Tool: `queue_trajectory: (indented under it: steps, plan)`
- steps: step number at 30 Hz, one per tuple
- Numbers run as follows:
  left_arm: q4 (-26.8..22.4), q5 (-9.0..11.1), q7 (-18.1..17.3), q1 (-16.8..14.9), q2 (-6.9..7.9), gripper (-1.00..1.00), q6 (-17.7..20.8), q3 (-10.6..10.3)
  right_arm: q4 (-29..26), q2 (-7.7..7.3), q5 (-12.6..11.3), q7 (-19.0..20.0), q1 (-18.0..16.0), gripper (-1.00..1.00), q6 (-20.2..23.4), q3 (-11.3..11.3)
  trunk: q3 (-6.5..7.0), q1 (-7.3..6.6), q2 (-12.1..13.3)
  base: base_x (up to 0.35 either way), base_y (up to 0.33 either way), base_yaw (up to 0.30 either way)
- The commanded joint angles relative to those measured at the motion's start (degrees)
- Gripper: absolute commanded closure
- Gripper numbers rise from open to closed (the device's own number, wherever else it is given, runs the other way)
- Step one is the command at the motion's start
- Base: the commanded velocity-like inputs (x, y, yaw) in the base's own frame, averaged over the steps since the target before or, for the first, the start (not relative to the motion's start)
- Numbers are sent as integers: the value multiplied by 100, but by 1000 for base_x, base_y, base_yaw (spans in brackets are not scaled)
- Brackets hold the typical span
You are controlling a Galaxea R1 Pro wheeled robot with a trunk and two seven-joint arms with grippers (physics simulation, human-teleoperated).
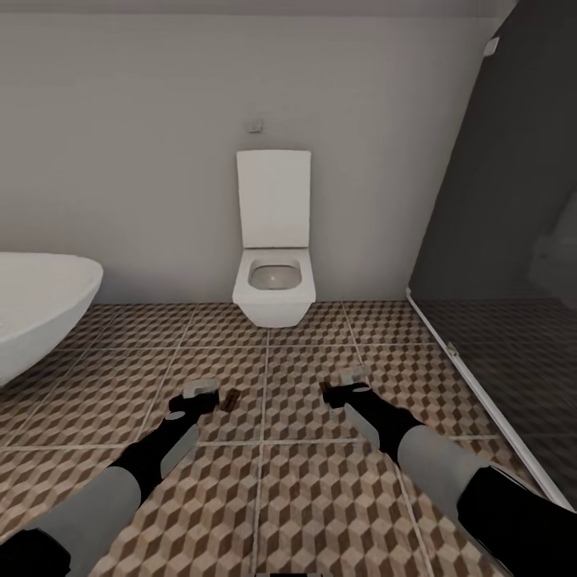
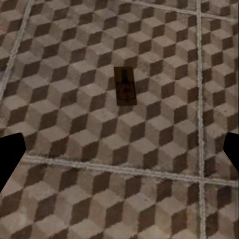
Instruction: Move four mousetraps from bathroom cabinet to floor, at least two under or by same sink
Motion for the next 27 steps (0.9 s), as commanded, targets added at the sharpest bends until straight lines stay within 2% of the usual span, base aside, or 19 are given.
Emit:
queue_trajectory:
  steps: [1,17,27]
  plan:
    - [-15,33,53,-4,9,-100,24,-49,-10,-4,-48,-45,-6,-100,21,48,17,-3,0,0,0,0]
    - [-15,33,53,-4,9,-100,24,-55,-10,0,-48,-45,-6,-100,21,48,372,-45,21,0,0,0]
    - [-12,33,53,-4,9,-100,24,-138,-10,-1,-48,-45,-5,-100,21,48,594,-70,34,0,0,0]
